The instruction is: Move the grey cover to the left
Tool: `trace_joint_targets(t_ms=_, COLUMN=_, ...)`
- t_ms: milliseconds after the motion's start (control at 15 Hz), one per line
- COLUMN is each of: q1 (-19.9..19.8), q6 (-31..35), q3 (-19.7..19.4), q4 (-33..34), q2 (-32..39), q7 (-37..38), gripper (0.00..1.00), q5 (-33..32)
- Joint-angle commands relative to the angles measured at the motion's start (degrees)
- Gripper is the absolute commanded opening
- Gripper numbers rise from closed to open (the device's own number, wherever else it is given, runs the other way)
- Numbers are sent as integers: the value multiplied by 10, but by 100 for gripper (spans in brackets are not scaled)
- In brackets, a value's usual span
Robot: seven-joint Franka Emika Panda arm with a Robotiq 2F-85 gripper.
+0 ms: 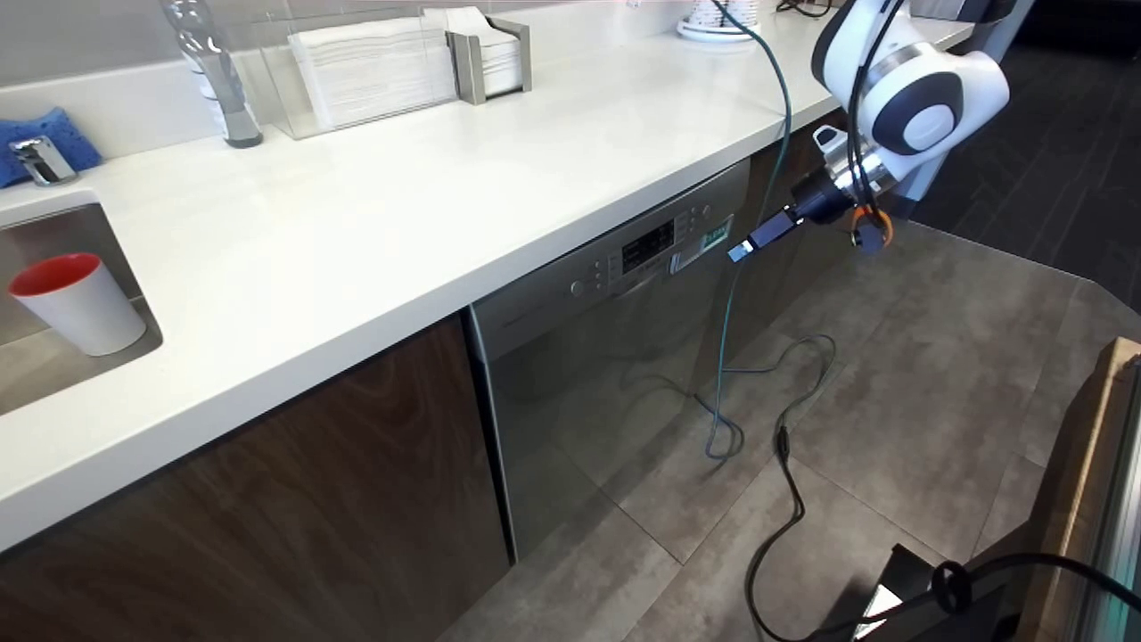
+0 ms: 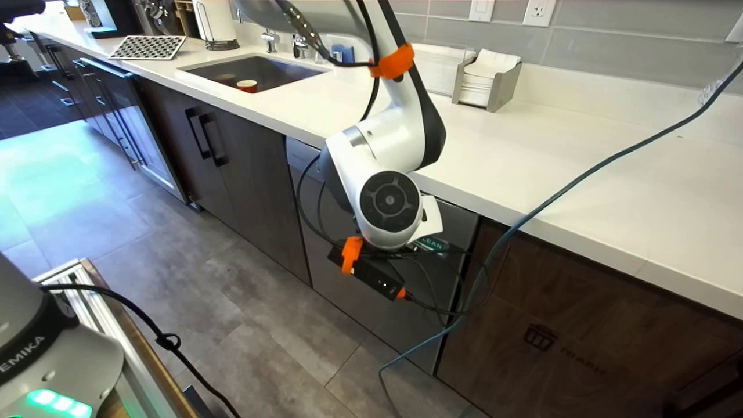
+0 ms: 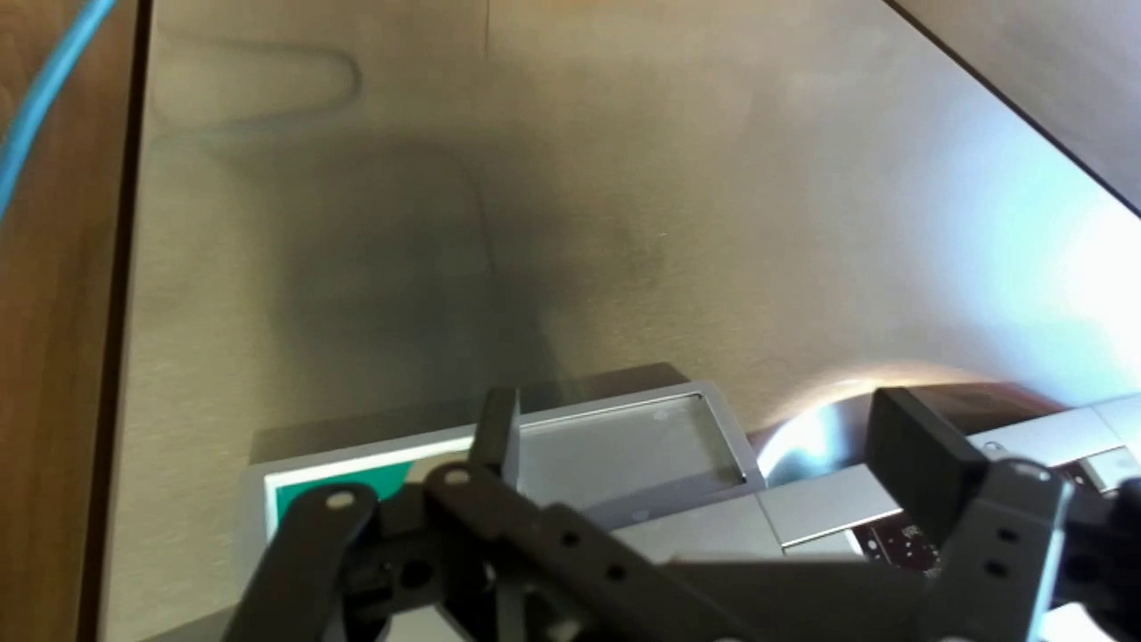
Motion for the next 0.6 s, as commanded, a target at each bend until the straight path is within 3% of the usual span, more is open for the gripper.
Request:
trace_joint_targets(t_ms=0, q1=18, q6=56, q3=-6, q4=-52, q2=-67, q7=14, gripper=100, q5=-36)
trace_joint_targets(t_ms=533, q1=44, q6=169, q3=1, q4=-125, q2=-176, q7=26, gripper=100, q5=-52)
